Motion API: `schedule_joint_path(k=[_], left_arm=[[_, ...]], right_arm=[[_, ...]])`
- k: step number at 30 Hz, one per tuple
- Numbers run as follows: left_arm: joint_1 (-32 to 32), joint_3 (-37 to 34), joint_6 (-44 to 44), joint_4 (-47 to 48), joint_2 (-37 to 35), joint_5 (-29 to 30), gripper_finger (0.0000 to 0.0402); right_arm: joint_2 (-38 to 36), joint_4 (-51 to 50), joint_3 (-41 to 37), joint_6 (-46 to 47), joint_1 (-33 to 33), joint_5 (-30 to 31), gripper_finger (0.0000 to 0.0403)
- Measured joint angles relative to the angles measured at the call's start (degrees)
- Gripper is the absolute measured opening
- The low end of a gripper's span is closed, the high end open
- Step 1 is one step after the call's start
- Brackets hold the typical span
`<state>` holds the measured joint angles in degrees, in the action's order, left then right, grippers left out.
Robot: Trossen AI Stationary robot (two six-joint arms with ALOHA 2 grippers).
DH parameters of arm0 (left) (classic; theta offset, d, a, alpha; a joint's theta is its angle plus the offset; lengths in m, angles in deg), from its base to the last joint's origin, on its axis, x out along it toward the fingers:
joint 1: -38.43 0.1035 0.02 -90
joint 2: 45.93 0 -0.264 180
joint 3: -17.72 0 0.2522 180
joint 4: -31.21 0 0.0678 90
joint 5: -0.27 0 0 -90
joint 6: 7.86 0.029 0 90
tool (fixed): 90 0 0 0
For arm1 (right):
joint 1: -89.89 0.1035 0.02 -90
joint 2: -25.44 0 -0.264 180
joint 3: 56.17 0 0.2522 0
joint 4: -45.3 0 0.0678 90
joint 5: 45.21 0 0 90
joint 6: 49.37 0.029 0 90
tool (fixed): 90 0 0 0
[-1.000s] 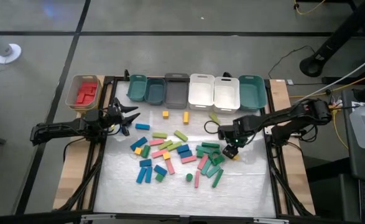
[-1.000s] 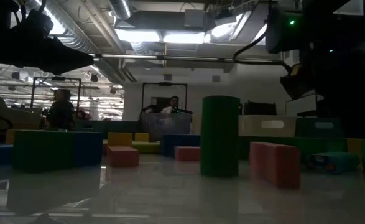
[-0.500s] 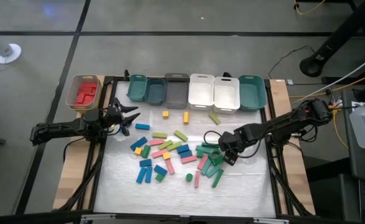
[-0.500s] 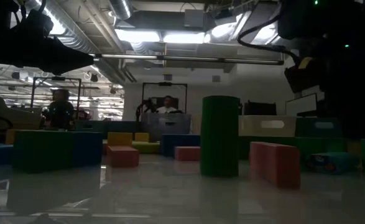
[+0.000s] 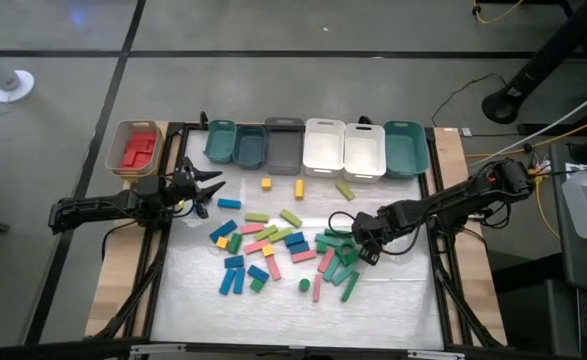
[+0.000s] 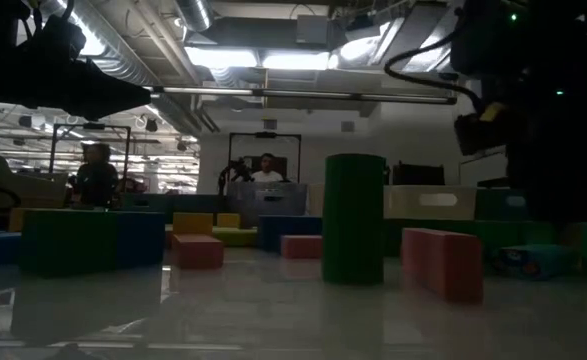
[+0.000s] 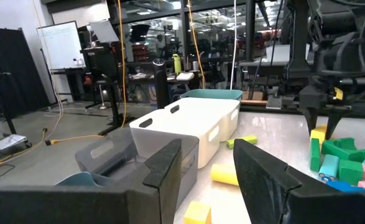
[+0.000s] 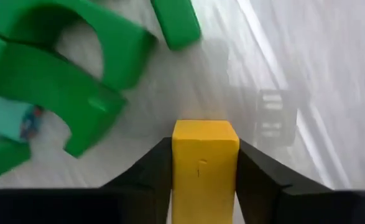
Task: Sort blocks
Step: Put the yellow block into the left white bin
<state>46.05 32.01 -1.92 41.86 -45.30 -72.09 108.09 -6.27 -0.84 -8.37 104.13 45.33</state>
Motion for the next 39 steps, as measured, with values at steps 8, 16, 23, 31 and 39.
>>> schedule_joint_path(k=[8, 16, 23, 31, 39], left_arm=[[0.0, 0.0, 0.0, 0.0, 0.0, 0.0, 0.0134], [0.0, 0.0, 0.0, 0.0, 0.0, 0.0, 0.0134], [0.0, 0.0, -3.4, 0.0, 0.0, 0.0, 0.0134], [0.0, 0.0, -8.7, 0.0, 0.0, 0.0, 0.0134], [-0.1, 0.0, -9.0, 0.2, 0.4, -2.1, 0.0134]], right_arm=[[0.0, 2.7, 0.0, -2.5, 0.0, 1.8, 0.0128], [0.0, 1.6, 4.9, -12.4, -2.3, 8.7, 0.0128], [0.0, 2.5, 12.9, -33.8, -11.1, 14.6, 0.0134], [0.2, 19.4, 15.2, -59.6, -24.1, 16.8, 0.0137], [4.5, 29.1, 15.2, -66.6, -34.9, 8.8, 0.0148]])
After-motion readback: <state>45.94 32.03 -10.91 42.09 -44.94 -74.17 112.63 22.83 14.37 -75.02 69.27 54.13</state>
